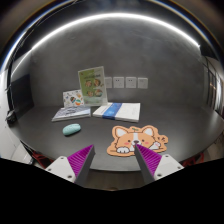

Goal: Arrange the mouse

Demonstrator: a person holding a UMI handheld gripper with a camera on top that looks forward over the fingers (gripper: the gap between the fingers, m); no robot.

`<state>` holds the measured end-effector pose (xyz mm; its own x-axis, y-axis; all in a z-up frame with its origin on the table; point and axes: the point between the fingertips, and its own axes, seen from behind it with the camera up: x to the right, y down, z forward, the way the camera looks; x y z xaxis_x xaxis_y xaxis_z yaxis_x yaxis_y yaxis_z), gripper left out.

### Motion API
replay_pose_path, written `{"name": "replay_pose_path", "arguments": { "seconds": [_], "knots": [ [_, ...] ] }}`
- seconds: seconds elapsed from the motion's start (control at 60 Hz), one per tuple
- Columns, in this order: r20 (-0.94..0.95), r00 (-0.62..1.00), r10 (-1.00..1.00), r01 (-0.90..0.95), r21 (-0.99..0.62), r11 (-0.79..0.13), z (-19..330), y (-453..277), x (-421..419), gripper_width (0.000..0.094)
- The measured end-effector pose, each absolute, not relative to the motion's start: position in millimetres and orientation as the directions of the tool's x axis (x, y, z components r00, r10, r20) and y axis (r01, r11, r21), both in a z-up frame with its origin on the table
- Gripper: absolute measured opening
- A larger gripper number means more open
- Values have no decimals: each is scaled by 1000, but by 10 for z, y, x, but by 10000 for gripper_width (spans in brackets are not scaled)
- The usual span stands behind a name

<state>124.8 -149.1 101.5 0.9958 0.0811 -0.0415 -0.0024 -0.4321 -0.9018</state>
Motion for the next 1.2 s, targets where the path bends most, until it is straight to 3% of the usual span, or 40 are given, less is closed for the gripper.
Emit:
{"name": "replay_pose_path", "arguments": {
  "seconds": [0.4,0.75,0.833,1.2],
  "knots": [
    [-139,956,258,-5,-888,-460,678,-1200,75,836],
    [-277,896,346,-5,-786,-619,-24,-410,-1355,833],
    [-227,918,326,7,-812,-584,-11,-109,-1407,792],
    [-63,965,255,110,-784,-610,-131,660,-1726,771]
  ]
}}
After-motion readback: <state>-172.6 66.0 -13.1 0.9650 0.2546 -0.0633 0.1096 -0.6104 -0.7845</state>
